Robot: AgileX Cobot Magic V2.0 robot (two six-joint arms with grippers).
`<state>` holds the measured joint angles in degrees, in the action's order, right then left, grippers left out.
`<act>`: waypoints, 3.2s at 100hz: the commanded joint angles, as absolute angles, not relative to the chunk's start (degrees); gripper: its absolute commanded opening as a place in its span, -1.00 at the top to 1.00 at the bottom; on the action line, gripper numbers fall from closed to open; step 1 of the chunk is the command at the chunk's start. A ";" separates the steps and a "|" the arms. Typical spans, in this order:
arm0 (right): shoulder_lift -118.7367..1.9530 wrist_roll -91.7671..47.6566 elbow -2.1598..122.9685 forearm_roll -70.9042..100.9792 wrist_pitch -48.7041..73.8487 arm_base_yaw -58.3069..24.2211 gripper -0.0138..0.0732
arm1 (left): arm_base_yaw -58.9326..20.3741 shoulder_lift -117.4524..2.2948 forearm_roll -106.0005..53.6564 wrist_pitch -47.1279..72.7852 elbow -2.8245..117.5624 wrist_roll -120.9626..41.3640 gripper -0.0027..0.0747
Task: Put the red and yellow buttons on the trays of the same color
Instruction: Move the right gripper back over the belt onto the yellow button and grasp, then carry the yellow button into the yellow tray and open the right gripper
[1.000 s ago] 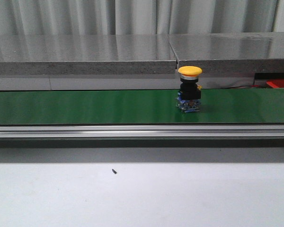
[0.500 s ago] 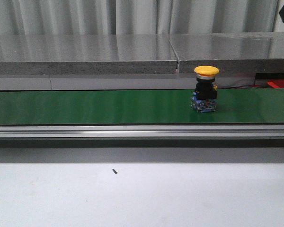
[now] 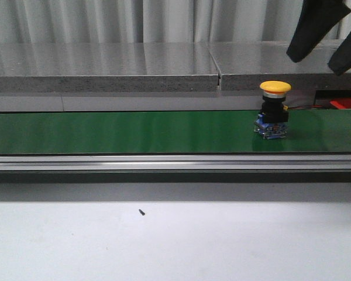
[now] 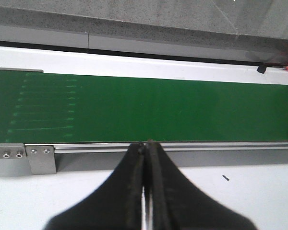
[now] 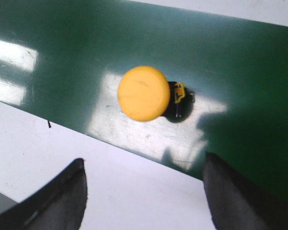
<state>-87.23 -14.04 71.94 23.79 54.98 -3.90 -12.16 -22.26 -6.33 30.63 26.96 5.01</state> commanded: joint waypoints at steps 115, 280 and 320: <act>-89.32 -14.06 76.33 21.55 50.92 0.16 0.20 | -12.03 -22.58 -6.94 26.63 28.47 5.49 0.98; -88.52 2.43 62.01 10.26 47.65 44.09 0.22 | -12.03 -22.58 -6.94 26.63 28.47 5.49 0.98; -88.93 2.58 52.35 15.19 33.31 43.98 0.22 | -12.03 -22.58 -6.94 26.63 28.47 5.49 0.98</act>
